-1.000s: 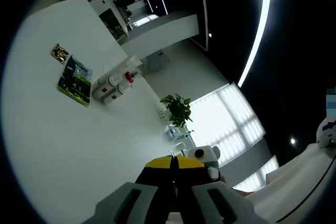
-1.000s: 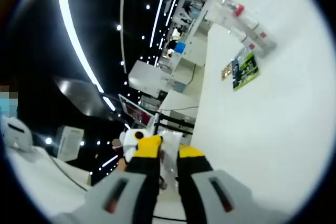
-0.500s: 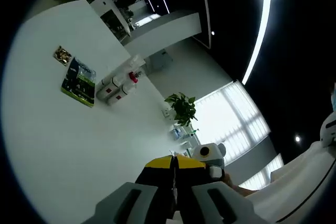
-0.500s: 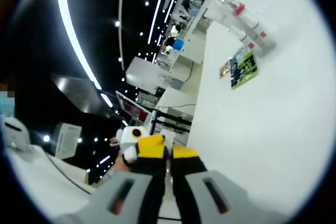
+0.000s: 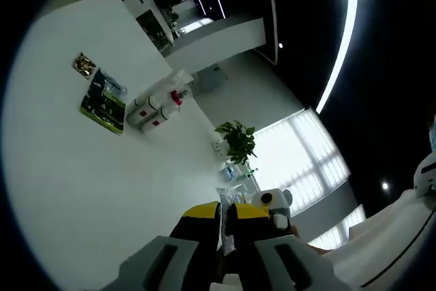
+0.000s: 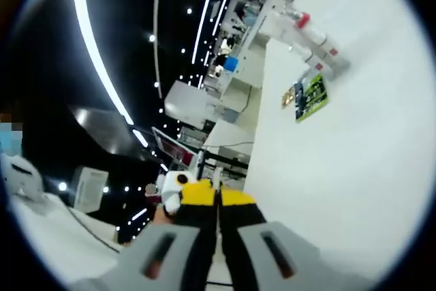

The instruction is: Arrange the skincare products in the storage area until every visible bottle or jar stands upright without overlapping.

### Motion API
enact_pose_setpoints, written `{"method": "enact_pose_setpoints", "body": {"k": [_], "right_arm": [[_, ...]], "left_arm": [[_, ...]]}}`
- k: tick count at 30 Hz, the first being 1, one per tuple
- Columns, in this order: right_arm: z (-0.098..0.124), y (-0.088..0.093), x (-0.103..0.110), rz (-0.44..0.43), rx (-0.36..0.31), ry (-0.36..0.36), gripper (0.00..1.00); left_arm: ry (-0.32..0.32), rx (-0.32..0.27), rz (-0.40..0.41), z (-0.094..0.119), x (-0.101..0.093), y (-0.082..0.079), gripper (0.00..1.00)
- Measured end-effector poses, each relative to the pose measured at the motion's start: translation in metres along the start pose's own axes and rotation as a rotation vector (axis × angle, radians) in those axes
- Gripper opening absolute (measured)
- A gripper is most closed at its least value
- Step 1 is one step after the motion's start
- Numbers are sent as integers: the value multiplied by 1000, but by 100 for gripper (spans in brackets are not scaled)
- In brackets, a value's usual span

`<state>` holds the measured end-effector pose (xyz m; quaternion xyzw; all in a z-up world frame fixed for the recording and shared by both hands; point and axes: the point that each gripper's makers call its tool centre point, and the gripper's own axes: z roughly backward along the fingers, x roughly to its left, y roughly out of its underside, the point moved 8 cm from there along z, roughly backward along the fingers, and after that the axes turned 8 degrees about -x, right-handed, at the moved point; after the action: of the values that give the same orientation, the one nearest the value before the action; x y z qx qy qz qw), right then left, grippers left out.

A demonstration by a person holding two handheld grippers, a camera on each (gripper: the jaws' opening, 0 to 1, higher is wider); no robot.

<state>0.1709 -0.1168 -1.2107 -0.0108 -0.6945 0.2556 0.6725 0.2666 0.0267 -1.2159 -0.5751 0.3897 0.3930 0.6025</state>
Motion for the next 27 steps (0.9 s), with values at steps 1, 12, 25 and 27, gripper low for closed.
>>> {"method": "enact_pose_setpoints", "body": {"k": [1,12,25,27], "right_arm": [[1,-2,-1,-9,-17,-3,0],[2,-5,-2,10,-33,0,0],[0,-1,-5,49,-46,18,12],[0,0,-6,47,-43,19,15]], "left_arm": [[4,11,4,0,-1,2,9],[11,59,32,0,-2,10,0],[-13,20,54,9,7,-5,0],[-25,9,55,11,11,-9,0]]}}
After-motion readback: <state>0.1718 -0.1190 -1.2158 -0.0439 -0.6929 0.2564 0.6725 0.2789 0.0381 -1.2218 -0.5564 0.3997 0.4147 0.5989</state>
